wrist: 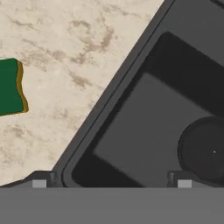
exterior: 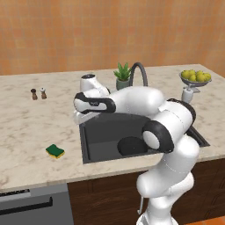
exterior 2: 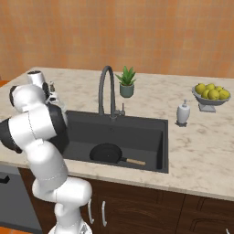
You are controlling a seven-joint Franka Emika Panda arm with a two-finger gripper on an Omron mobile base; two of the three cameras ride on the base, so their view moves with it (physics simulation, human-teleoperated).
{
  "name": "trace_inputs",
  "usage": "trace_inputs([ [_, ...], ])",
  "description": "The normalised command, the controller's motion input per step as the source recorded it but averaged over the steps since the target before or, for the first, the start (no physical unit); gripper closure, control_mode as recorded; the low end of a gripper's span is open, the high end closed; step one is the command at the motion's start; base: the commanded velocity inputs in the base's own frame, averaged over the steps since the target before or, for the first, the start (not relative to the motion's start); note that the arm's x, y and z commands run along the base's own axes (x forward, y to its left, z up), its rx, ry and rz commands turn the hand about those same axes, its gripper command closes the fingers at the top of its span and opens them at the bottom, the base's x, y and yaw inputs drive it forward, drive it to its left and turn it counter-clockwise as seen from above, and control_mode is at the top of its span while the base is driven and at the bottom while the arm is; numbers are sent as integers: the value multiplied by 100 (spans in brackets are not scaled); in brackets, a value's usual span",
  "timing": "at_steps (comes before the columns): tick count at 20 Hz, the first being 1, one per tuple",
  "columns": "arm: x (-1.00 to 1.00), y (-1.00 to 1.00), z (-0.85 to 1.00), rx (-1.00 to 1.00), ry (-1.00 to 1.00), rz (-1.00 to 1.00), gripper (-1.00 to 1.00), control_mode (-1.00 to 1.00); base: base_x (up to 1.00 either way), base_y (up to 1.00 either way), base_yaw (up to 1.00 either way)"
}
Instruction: Pick the pan and sponge and place them into the sink. Then turn on the water.
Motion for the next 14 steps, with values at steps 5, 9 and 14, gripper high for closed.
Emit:
trace_inputs([
  [5,-2,52,-36,0,0,6,-100,-100,0,0,0],
  [9,-20,31,-21,4,-1,0,-100,-100,0,0,0],
  [14,-20,43,-18,4,0,0,-100,-100,0,0,0],
])
